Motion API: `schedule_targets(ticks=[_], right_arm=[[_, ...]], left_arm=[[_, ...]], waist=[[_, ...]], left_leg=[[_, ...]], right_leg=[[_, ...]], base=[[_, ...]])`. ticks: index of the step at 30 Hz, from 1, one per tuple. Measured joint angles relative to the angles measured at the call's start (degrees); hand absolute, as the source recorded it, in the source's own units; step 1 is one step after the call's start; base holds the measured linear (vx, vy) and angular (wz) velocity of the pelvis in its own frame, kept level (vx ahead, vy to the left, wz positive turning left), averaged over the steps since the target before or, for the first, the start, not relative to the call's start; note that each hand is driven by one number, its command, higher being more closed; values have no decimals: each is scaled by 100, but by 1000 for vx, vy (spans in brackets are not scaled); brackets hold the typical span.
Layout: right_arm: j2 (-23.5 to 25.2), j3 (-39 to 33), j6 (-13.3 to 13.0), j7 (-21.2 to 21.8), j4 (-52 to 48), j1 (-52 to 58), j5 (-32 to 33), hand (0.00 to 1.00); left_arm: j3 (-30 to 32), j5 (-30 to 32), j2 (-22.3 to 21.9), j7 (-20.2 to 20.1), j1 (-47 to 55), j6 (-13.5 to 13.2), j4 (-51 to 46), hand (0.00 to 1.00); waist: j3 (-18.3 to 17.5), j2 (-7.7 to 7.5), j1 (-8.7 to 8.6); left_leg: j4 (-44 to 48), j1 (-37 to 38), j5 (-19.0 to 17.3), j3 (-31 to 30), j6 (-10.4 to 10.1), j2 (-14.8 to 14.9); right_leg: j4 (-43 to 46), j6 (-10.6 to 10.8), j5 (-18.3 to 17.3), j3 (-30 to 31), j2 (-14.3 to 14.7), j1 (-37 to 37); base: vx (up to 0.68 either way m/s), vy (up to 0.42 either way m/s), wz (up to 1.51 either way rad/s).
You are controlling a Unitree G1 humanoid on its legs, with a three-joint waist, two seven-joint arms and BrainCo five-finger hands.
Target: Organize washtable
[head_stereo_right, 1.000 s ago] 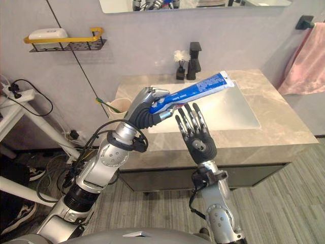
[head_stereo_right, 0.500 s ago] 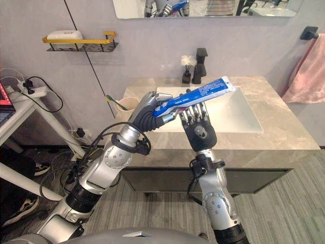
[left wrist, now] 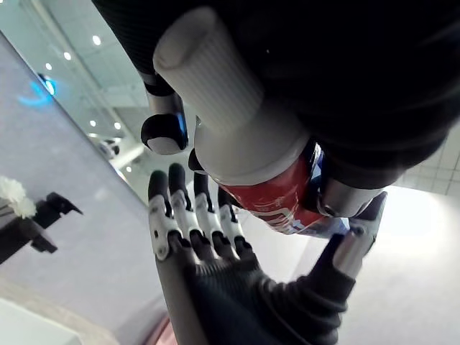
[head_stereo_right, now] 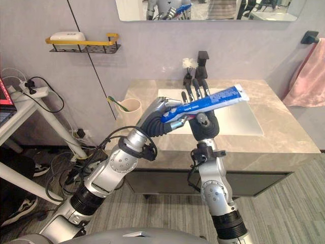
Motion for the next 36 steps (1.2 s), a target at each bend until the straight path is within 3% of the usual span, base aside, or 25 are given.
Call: schedule_targets(ticks=[9, 10, 19, 32, 33, 36], right_arm=[[7, -5, -101, -48, 1, -17, 1, 0], [8, -10, -120, -49, 1, -17, 2, 100], [26, -18, -232, -177, -3, -19, -1, 100], [181, -53, -326, -229, -44, -56, -23, 100], [181, -52, -323, -230, -44, -57, -31, 100], [181, -63, -322, -238, -44, -58, -70, 100]], left_arm=[[-213, -222, -32, -67, 0, -12, 23, 100], [-267, -270, -43, -67, 0, -13, 56, 100], [-359, -439, -220, -20, 0, -12, 301, 100], [-504, -499, -270, 35, 2, -5, 458, 100], [-503, -500, -275, 35, 3, -5, 464, 0], [-509, -498, -274, 24, 31, -6, 485, 0]], waist=[[-9, -14, 6], [-14, -22, 7], [-75, -112, 5], [-77, -113, 6], [-76, -113, 7], [-76, -112, 6]], left_leg=[[-32, -2, 17, -6, -2, 0], [-36, -6, 18, -5, -1, 0], [-42, -15, 19, 6, -2, 0], [-41, -32, 17, 32, -2, 0], [-41, -32, 17, 32, -2, 0], [-41, -31, 17, 33, -2, 0]], right_leg=[[-5, 0, 0, -10, 1, -11], [-6, 0, 0, -10, 1, -16], [-15, 0, 0, -3, 2, -30], [-14, 1, 2, 21, 3, -62], [-14, 1, 2, 21, 3, -62], [-13, 1, 2, 23, 3, -62]], base=[[0, 0, 0], [0, 0, 0], [0, 0, 0], [0, 0, 0], [0, 0, 0], [0, 0, 0]])
